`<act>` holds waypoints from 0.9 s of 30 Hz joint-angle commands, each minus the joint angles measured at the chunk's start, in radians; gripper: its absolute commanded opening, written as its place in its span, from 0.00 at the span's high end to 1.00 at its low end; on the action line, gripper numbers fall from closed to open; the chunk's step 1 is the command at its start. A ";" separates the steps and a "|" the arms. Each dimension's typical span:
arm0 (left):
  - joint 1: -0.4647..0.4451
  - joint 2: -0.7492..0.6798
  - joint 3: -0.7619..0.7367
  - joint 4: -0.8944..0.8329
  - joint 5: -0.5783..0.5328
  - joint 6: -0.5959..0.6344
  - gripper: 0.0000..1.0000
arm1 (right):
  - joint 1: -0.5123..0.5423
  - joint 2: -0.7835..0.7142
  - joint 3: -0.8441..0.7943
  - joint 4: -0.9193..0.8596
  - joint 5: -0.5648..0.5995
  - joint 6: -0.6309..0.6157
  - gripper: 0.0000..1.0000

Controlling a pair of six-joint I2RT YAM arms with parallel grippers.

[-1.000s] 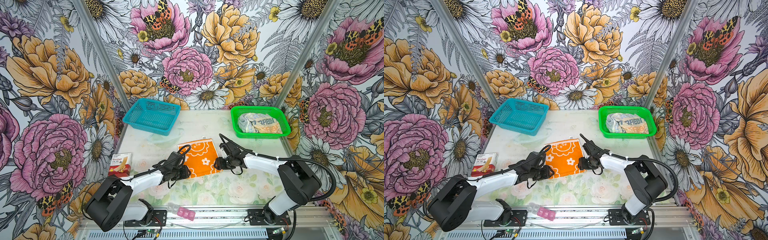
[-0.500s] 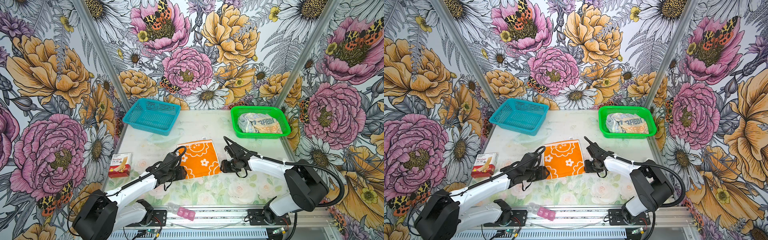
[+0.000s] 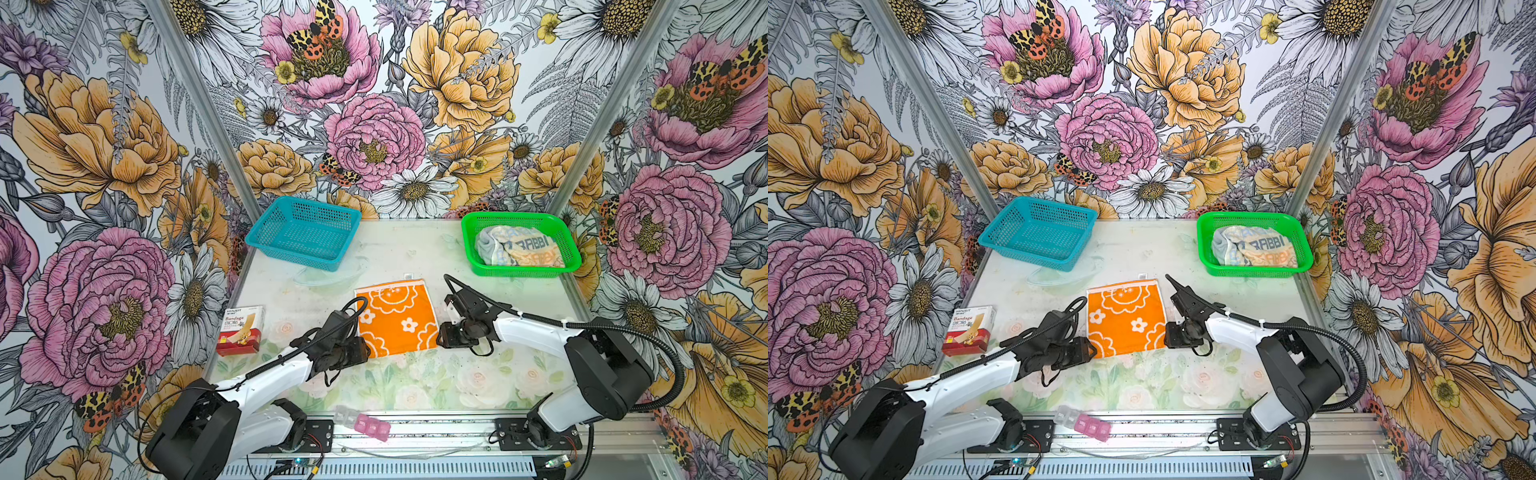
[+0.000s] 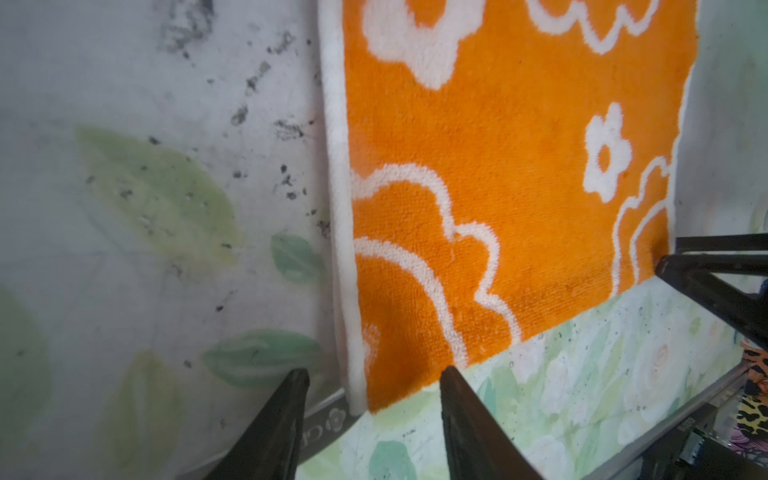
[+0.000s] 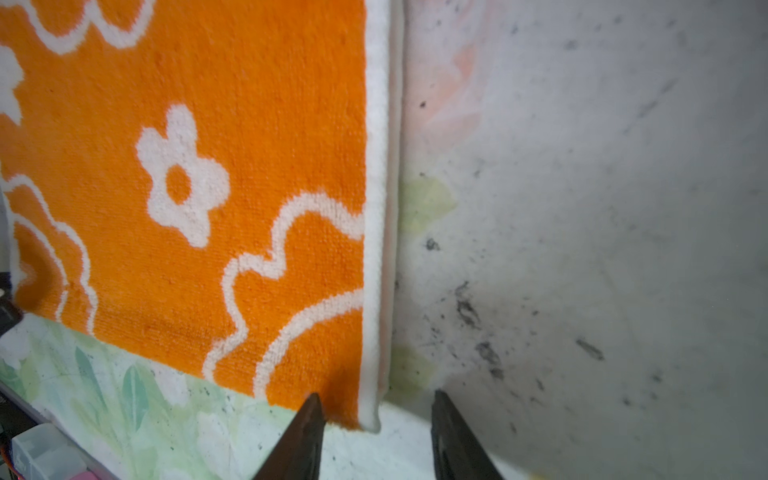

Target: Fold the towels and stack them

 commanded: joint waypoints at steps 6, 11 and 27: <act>-0.013 0.070 -0.014 0.029 0.062 -0.006 0.53 | 0.020 0.052 0.001 -0.006 -0.029 0.004 0.66; -0.026 0.069 -0.017 -0.001 0.040 -0.022 0.58 | 0.021 0.043 -0.008 -0.006 -0.028 0.007 0.80; -0.111 -0.043 -0.021 -0.128 0.032 -0.085 1.00 | 0.025 -0.189 -0.177 -0.017 -0.092 0.077 1.00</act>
